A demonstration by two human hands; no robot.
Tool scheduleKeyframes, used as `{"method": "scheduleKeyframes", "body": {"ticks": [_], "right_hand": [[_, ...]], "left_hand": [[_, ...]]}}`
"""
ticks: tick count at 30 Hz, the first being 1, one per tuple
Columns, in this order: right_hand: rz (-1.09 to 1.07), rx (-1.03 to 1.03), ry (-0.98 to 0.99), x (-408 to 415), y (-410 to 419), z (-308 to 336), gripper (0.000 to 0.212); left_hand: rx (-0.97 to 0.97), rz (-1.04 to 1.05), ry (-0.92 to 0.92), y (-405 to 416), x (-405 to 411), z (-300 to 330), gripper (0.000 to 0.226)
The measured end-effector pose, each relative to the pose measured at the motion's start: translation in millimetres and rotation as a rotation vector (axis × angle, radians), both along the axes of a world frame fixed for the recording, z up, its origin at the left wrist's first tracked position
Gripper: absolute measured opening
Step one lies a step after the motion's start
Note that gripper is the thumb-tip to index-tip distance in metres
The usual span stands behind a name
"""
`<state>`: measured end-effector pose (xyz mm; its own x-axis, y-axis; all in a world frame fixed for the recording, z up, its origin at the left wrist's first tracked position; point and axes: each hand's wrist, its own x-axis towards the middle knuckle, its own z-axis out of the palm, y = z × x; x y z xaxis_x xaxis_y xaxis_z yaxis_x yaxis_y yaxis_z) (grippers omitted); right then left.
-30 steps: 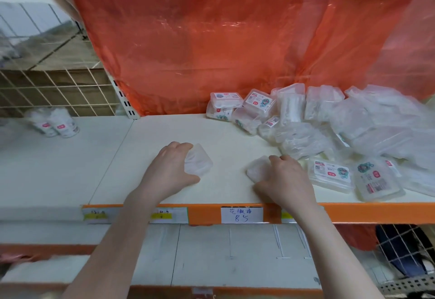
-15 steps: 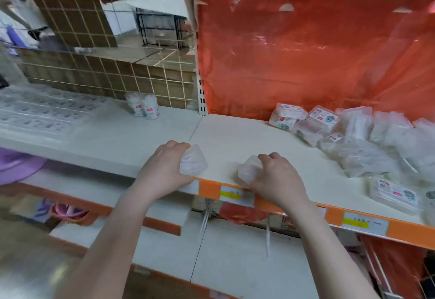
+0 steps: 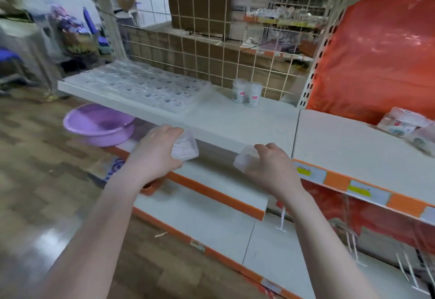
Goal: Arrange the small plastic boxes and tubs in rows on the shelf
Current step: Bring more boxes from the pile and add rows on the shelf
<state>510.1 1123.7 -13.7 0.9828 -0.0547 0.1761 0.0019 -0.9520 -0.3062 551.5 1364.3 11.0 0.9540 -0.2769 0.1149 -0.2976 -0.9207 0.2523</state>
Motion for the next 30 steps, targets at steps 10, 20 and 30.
{"method": "scheduleKeyframes", "body": {"ticks": [10,20,30], "right_hand": [[0.102,-0.029,0.027,66.3,97.8,8.1,0.043],[0.112,0.033,0.045,197.9,184.3,9.0,0.053],[0.117,-0.004,0.122,303.5,274.9,23.6,0.055]], "left_hand": [[-0.007,0.071,-0.001,107.7,35.0,-8.1,0.05],[-0.015,0.135,0.032,197.2,154.3,-1.5,0.069],[0.028,0.135,0.049,280.6,250.3,13.6,0.076]]}}
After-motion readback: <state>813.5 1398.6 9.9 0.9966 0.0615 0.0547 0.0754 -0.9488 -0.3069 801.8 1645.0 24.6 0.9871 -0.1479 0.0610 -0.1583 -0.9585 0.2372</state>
